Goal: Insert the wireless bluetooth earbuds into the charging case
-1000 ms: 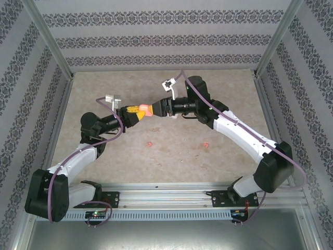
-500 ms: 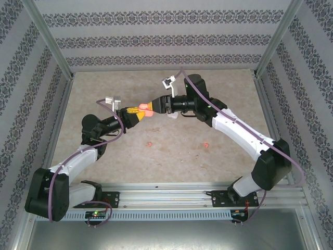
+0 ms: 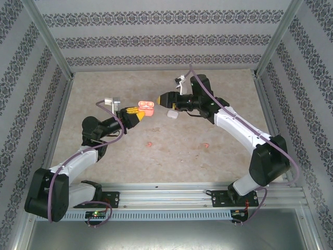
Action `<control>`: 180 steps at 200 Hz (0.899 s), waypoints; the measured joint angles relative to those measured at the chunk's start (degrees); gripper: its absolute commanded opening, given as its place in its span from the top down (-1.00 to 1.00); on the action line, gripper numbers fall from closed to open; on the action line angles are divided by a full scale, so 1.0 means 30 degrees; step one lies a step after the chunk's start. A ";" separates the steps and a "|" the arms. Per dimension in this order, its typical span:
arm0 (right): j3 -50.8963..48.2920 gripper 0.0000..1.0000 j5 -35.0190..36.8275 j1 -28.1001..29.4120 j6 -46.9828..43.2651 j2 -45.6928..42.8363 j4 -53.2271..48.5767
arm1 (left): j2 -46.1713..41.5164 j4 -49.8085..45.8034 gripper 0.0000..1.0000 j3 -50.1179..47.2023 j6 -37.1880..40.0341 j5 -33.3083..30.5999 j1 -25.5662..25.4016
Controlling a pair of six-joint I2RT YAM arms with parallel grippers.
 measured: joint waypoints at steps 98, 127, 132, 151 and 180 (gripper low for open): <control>-0.0794 -0.14 0.3453 0.2470 0.0721 0.2841 -0.4277 | -0.6033 -1.0826 1.00 -0.0590 0.6703 -0.4182 0.0000; 0.0372 -0.20 0.3694 0.4605 0.1319 0.6674 -0.5421 | -0.7424 -1.2932 1.00 -0.1180 0.7621 -0.5042 0.0000; 0.0809 -0.20 0.3701 0.4947 0.1362 0.7410 -0.5639 | -0.7650 -1.3376 1.00 -0.1217 0.7759 -0.5100 0.0000; 0.2055 -0.19 0.3861 0.5741 0.1610 0.9129 -0.6346 | -0.8517 -1.4586 1.00 -0.1260 0.8167 -0.5450 0.0000; 0.3410 -0.16 0.4175 0.5916 0.1683 1.0163 -0.7373 | -0.9821 -1.5905 1.00 -0.1479 0.8612 -0.5668 0.0000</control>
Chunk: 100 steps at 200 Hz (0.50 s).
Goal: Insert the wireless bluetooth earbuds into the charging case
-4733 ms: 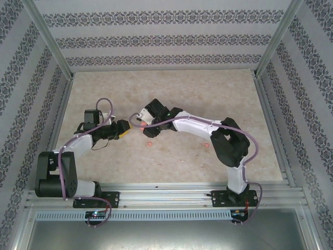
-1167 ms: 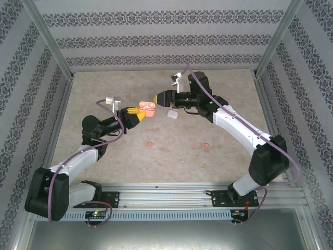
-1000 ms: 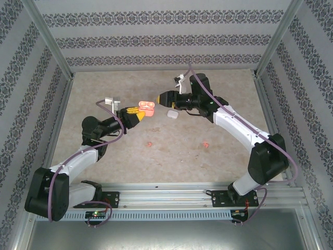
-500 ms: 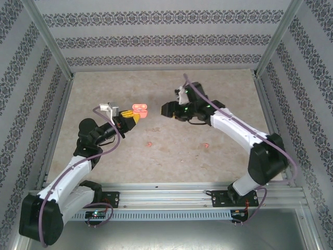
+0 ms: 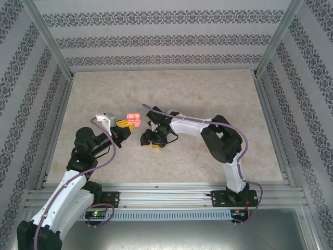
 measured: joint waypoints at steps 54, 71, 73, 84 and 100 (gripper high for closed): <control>0.1800 0.00 0.0838 -0.0029 -0.0095 0.0962 -0.1290 | -0.1078 -0.0998 1.00 -0.0874 0.0066 -0.0364 0.0000; 0.1953 0.05 0.0991 -0.0029 -0.0095 0.1231 -0.1625 | -0.1180 -0.1122 1.00 -0.0947 0.0058 -0.0372 0.0000; 0.1967 0.05 0.1020 -0.0029 -0.0095 0.1246 -0.1668 | -0.1188 -0.1122 1.00 -0.0947 0.0051 -0.0372 0.0000; 0.2091 0.08 0.1107 -0.0029 -0.0117 0.1428 -0.1909 | -0.1231 -0.1115 1.00 -0.0947 0.0051 -0.0364 0.0000; 0.2259 0.15 0.1253 -0.0022 -0.0175 0.1472 -0.2098 | -0.1260 -0.1115 1.00 -0.0947 0.0051 -0.0364 0.0000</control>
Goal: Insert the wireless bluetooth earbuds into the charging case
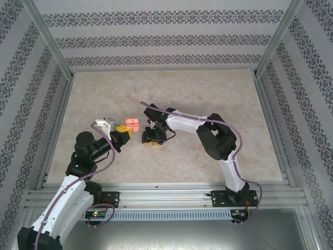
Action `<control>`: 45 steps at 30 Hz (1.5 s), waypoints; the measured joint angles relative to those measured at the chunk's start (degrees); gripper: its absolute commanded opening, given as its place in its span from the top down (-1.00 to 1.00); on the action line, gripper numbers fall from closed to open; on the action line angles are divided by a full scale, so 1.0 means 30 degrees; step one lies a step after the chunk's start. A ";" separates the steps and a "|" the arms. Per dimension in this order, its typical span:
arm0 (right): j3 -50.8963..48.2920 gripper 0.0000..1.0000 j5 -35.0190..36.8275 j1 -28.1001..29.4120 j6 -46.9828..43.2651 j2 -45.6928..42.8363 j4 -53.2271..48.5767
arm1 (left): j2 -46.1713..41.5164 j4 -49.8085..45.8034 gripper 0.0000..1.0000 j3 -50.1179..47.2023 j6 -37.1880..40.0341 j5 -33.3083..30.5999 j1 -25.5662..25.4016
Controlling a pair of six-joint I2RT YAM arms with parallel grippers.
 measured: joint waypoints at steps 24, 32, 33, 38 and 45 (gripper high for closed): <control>-0.2608 0.64 0.0503 -0.0022 -0.1712 -0.1421 0.2215 | 0.0160 0.0044 1.00 -0.0299 -0.0663 -0.0131 0.0000; -0.3869 0.67 -0.1173 -0.0765 -0.3723 -0.1727 0.4175 | 0.0313 0.0117 1.00 -0.0306 -0.1122 -0.0270 0.0000; -0.4087 0.66 -0.1515 -0.0903 -0.3934 -0.1741 0.4532 | 0.0321 0.0138 1.00 -0.0306 -0.1195 -0.0313 0.0000; -0.5486 0.63 -0.3133 -0.1574 -0.4612 -0.2055 0.6404 | 0.0459 0.0255 1.00 -0.0495 -0.1588 -0.0648 0.0000; -0.7781 0.52 -0.3206 -0.2674 -0.6018 -0.3191 0.8480 | 0.1195 0.0342 1.00 -0.0597 -0.1953 -0.1013 0.0000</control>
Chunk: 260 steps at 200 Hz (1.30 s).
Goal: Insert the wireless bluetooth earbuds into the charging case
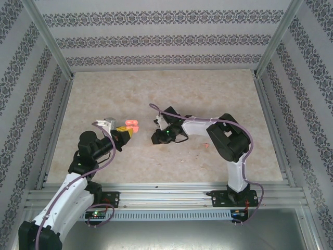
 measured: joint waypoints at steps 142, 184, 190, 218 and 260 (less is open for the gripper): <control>-0.3293 0.28 0.2841 -0.1545 -0.1617 -0.3009 0.0393 | 0.1727 0.1231 1.00 0.0015 -0.0954 -0.0430 0.0000; -0.3840 0.25 0.4284 -0.1705 -0.0517 -0.4087 -0.0838 | 0.2171 0.1574 1.00 0.0015 -0.1005 -0.0415 0.0000; -0.3708 0.22 0.4568 -0.1559 -0.0197 -0.4160 -0.1333 | 0.2229 0.1588 1.00 0.0015 -0.1005 -0.0415 0.0000; -0.2142 -0.01 0.6003 -0.0554 0.1647 -0.4182 -0.3803 | 0.2484 0.1683 1.00 0.0015 -0.0998 -0.0415 0.0000; 0.0736 -0.07 0.6681 0.1217 0.4947 -0.3745 -0.5224 | 0.2528 0.1683 1.00 0.0015 -0.0648 -0.0415 0.0000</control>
